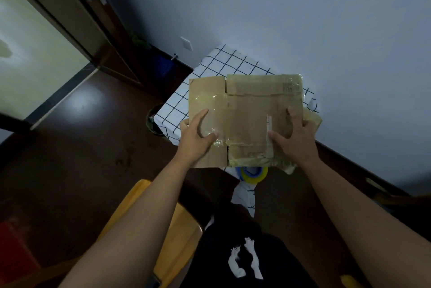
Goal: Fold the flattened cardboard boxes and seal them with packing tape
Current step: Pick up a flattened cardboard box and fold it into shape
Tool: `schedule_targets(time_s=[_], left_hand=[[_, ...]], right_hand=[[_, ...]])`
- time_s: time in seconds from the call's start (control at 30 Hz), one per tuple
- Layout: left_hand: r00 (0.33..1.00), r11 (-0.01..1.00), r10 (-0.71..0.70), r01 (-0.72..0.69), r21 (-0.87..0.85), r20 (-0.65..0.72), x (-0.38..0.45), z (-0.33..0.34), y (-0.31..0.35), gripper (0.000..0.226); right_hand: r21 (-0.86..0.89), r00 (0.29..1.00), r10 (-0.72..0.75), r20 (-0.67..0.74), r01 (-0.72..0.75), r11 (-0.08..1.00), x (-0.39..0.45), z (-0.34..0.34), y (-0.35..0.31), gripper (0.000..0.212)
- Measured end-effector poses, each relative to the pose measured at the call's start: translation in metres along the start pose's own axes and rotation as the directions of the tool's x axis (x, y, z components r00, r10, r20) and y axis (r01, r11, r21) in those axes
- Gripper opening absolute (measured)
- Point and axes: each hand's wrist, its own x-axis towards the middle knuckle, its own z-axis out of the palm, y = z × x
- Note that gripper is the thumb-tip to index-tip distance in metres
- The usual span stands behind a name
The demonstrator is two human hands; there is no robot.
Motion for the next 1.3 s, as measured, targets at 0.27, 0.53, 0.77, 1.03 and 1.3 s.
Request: schedule_targets(time_s=[0.27, 0.53, 0.77, 1.03, 1.3], left_hand=[[0.999, 1.000, -0.003, 0.002, 0.021, 0.040, 0.047, -0.004, 0.021, 0.072], [0.999, 0.992, 0.040, -0.038, 0.118, -0.013, 0.077, -0.032, 0.053, 0.074], [0.993, 0.988, 0.113, -0.116, 0.106, 0.035, 0.138, -0.046, 0.073, 0.074], [0.956, 0.987, 0.059, -0.099, 0.127, 0.287, 0.251, -0.049, 0.028, 0.073], [0.898, 0.986, 0.015, -0.086, 0.141, 0.439, 0.342, -0.092, -0.037, 0.086]], right_hand=[[0.029, 1.000, 0.024, -0.005, -0.024, 0.999, 0.042, 0.001, -0.011, 0.087], [0.058, 0.998, -0.018, 0.054, 0.015, 0.998, 0.080, -0.008, -0.053, 0.086], [0.110, 1.000, 0.004, -0.012, -0.003, 0.994, 0.116, -0.014, -0.081, 0.086], [0.140, 0.964, 0.235, -0.127, -0.217, 0.966, 0.155, 0.055, -0.107, 0.087], [0.187, 0.895, 0.433, -0.104, -0.411, 0.893, 0.169, 0.149, -0.160, 0.086]])
